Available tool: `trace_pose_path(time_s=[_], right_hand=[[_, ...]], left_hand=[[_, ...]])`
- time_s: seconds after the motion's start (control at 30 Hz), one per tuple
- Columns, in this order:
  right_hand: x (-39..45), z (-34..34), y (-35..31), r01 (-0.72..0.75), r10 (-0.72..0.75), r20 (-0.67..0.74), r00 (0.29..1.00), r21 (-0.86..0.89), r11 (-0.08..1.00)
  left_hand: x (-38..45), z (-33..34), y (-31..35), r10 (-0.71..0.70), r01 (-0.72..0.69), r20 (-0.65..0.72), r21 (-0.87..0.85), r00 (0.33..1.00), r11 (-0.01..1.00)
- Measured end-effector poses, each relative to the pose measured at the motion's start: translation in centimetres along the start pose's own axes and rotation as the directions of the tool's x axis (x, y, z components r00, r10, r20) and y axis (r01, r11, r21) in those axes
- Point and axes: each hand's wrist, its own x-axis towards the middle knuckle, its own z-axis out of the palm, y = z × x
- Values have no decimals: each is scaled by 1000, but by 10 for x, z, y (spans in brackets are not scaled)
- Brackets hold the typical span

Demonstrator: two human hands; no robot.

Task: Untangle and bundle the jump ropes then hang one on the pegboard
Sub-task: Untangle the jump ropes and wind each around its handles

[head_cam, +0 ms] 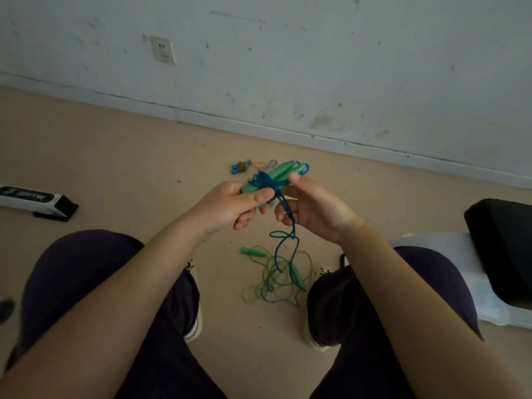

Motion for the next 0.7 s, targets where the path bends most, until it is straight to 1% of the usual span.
trace_pose_path(time_s=[0.07,0.13,0.23,0.3,0.37,0.43,0.5,0.6,0.63,0.7], right_hand=[[1,3,3,17,-19,-23,1000,-75,997],[1,6,6,11,-17,-58,998,-101,995],[4,7,9,-24,-6,-140,990,-212,977],[6,5,12,-55,-14,-188,982,-358,932],[8,3,13,-90,-39,-236,971,-513,854],[7,0,12,-131,-46,-266,963,-608,783],[4,1,10,-138,-63,-264,963,-675,725],[0,5,4,-74,-136,-203,970,-773,630],[-2,6,2,-56,-155,-187,970,-794,606],[-5,6,-4,-21,-206,-166,964,-825,565]], left_hand=[[1,1,-1,10,-13,-96,-32,995,999],[3,0,-2,-2,-4,-164,-35,986,999],[4,-1,-6,-9,11,-192,7,981,1000],[5,1,-8,-15,24,-191,47,981,999],[5,2,-9,-26,46,-197,98,980,994],[7,-3,-9,-35,66,-250,115,968,991],[10,-10,-12,-54,83,-309,81,950,993],[14,-12,-21,-100,129,-320,71,942,989],[16,-11,-25,-125,163,-333,87,935,983],[19,-14,-30,-172,243,-349,173,921,954]])
